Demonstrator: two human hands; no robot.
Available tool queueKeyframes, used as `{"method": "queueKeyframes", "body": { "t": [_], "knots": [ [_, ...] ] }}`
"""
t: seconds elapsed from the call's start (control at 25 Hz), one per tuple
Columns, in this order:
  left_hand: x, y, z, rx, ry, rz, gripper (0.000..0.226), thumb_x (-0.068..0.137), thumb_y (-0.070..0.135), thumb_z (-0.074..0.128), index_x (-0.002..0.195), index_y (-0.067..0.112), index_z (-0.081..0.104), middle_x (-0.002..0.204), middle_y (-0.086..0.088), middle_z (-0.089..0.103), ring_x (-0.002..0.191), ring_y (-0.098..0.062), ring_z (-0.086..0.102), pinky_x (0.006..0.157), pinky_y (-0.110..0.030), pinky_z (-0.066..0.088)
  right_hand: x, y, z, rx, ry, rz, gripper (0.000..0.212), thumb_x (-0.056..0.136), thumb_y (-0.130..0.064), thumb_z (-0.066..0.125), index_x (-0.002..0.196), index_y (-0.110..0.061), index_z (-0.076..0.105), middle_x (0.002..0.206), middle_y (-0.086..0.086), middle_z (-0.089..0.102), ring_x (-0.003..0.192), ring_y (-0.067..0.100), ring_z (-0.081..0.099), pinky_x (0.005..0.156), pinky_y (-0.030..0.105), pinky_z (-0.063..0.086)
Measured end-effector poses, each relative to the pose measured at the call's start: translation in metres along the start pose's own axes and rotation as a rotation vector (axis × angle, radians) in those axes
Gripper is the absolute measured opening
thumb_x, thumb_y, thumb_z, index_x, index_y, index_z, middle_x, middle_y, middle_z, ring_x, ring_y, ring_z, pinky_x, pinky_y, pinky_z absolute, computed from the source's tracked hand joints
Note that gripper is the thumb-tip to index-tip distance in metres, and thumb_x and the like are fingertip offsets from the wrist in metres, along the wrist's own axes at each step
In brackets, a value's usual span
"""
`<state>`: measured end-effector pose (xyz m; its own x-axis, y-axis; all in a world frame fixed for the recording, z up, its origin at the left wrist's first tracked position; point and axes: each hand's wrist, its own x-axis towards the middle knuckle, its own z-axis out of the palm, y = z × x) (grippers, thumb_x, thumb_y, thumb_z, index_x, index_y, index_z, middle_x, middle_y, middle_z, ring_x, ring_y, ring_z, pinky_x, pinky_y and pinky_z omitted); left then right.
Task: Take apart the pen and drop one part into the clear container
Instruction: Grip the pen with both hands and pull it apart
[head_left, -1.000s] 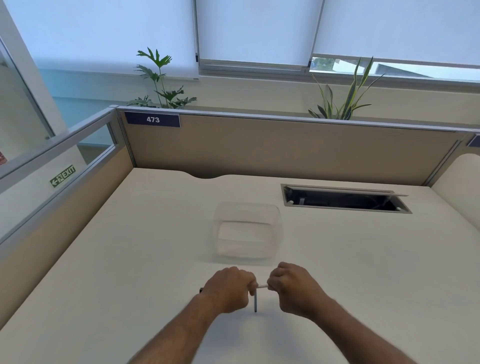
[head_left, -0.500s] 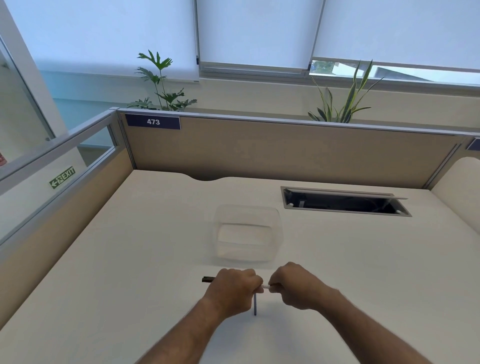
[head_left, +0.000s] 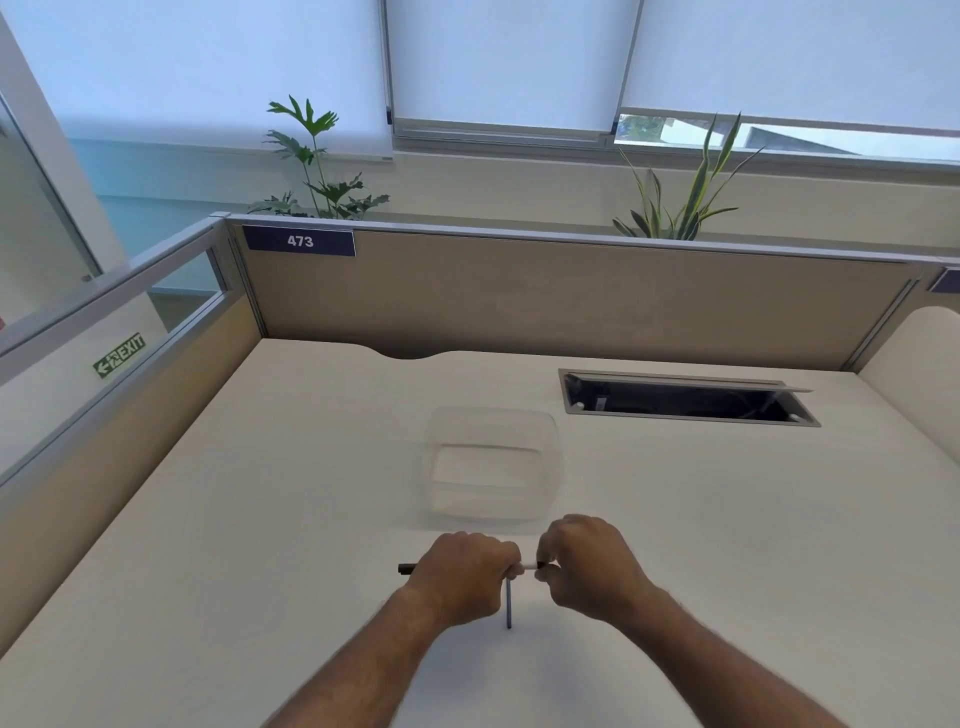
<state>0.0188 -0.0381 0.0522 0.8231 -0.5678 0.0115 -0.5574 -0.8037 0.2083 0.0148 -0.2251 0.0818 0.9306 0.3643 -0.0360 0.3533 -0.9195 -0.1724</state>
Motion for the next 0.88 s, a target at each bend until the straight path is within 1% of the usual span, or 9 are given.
{"method": "queueKeyframes", "body": {
  "t": [0.08,0.16,0.2,0.28,0.4,0.52,0.72,0.8,0.88],
  "knots": [
    [0.0,-0.001,-0.001,0.007,0.001,0.0,0.019,0.088,0.016,0.05,0.1,0.024,0.062,0.091,-0.002,0.071,0.077,-0.029,0.062,0.064,-0.034,0.047,0.001,0.0,-0.002,0.038,-0.062,0.012,0.016,0.086,-0.031,0.069,0.098,-0.022,0.073,0.101,-0.002,0.073,0.094,0.021,0.064,0.076,0.033,0.051],
    [0.0,-0.001,-0.001,0.027,0.009,0.005,0.017,0.089,0.016,0.049,0.098,0.024,0.061,0.088,-0.002,0.07,0.074,-0.03,0.062,0.063,-0.035,0.047,0.002,-0.001,-0.002,0.046,-0.17,-0.02,0.018,0.092,-0.03,0.063,0.105,-0.02,0.071,0.106,0.0,0.071,0.098,0.023,0.063,0.081,0.038,0.053],
    [-0.001,-0.001,0.0,0.039,0.008,0.012,0.017,0.089,0.017,0.049,0.098,0.024,0.061,0.087,-0.002,0.069,0.073,-0.03,0.061,0.061,-0.034,0.045,0.003,-0.001,-0.002,0.04,-0.21,-0.034,0.017,0.094,-0.026,0.06,0.104,-0.018,0.071,0.106,0.003,0.071,0.097,0.025,0.063,0.08,0.039,0.054],
    [-0.001,0.0,0.001,0.04,0.006,0.016,0.017,0.088,0.017,0.049,0.097,0.025,0.06,0.086,-0.001,0.069,0.072,-0.029,0.061,0.058,-0.032,0.041,0.005,-0.001,-0.001,0.018,-0.232,-0.035,0.015,0.094,-0.019,0.059,0.1,-0.017,0.073,0.101,0.007,0.073,0.092,0.027,0.064,0.074,0.036,0.052],
    [-0.002,0.001,0.001,0.009,0.013,0.001,0.015,0.088,0.017,0.049,0.095,0.025,0.058,0.084,-0.002,0.069,0.068,-0.027,0.058,0.057,-0.031,0.036,0.004,-0.002,0.0,-0.024,-0.178,-0.019,0.016,0.091,-0.016,0.062,0.099,-0.019,0.075,0.096,0.007,0.075,0.088,0.028,0.066,0.065,0.03,0.045],
    [0.0,0.001,-0.001,-0.04,0.02,-0.03,0.013,0.088,0.018,0.05,0.09,0.025,0.06,0.079,-0.002,0.069,0.061,-0.023,0.051,0.056,-0.029,0.035,0.002,-0.003,0.003,-0.045,-0.105,-0.014,0.018,0.088,-0.016,0.061,0.098,-0.02,0.076,0.093,0.006,0.076,0.085,0.029,0.065,0.063,0.027,0.038],
    [0.002,0.0,0.001,-0.132,-0.017,-0.104,0.019,0.087,0.017,0.05,0.089,0.029,0.065,0.082,0.0,0.07,0.065,-0.018,0.051,0.059,-0.029,0.042,0.0,-0.007,0.009,-0.051,-0.01,0.009,0.014,0.086,-0.022,0.067,0.095,-0.018,0.076,0.092,0.005,0.076,0.085,0.027,0.067,0.064,0.027,0.036],
    [0.004,0.0,0.0,-0.159,-0.027,-0.113,0.022,0.086,0.015,0.05,0.088,0.029,0.067,0.084,0.001,0.071,0.067,-0.016,0.051,0.062,-0.031,0.047,-0.001,-0.008,0.008,-0.002,0.05,0.039,0.01,0.081,-0.022,0.074,0.087,-0.015,0.071,0.089,0.004,0.073,0.079,0.024,0.063,0.062,0.028,0.036],
    [0.007,0.0,-0.001,-0.177,-0.019,-0.116,0.023,0.085,0.014,0.05,0.088,0.029,0.067,0.083,0.001,0.071,0.066,-0.016,0.053,0.064,-0.033,0.051,0.0,-0.006,0.006,0.05,0.092,0.059,0.021,0.077,-0.022,0.08,0.08,-0.014,0.061,0.087,0.003,0.069,0.073,0.021,0.055,0.059,0.029,0.036]
  ]
}}
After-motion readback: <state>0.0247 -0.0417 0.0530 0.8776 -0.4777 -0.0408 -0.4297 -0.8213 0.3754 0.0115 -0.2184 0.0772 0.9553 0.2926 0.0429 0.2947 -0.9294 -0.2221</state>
